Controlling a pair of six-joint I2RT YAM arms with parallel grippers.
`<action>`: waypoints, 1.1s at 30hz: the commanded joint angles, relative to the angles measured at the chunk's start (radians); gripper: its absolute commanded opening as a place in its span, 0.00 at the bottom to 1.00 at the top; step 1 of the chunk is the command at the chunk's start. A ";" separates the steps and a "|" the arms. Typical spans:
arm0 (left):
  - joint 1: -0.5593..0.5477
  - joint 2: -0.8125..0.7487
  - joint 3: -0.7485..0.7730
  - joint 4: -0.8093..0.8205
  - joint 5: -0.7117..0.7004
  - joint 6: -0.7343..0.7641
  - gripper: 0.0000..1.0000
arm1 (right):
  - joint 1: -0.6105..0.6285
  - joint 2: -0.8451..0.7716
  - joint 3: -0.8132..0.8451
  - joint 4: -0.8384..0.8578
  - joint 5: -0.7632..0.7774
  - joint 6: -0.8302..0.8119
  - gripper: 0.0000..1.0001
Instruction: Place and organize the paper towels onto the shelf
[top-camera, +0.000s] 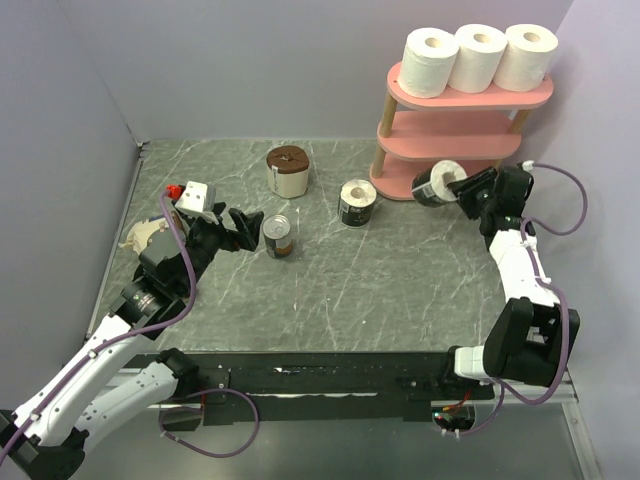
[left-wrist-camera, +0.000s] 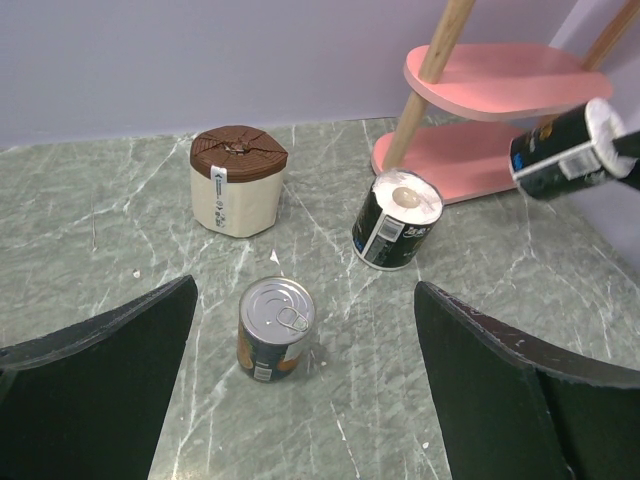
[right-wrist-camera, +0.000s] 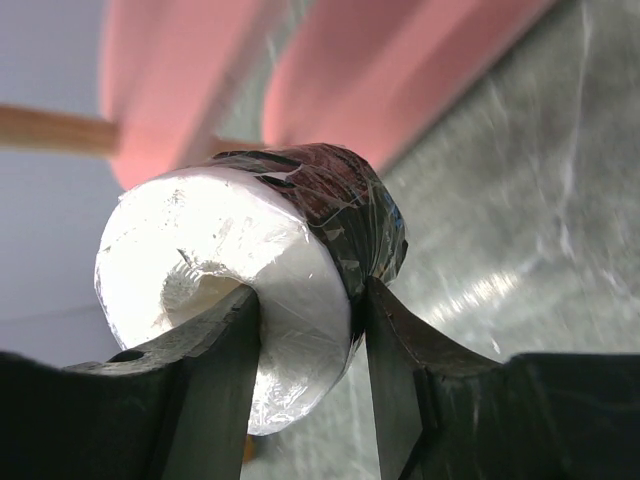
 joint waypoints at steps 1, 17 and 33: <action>0.001 -0.010 0.016 0.022 0.015 -0.007 0.96 | 0.006 -0.023 0.101 0.050 0.107 0.092 0.44; 0.000 -0.024 0.016 0.022 0.021 -0.008 0.96 | 0.004 0.125 0.332 0.068 0.225 0.205 0.44; 0.000 -0.006 0.015 0.020 0.017 -0.007 0.96 | -0.029 0.191 0.425 0.065 0.331 0.214 0.44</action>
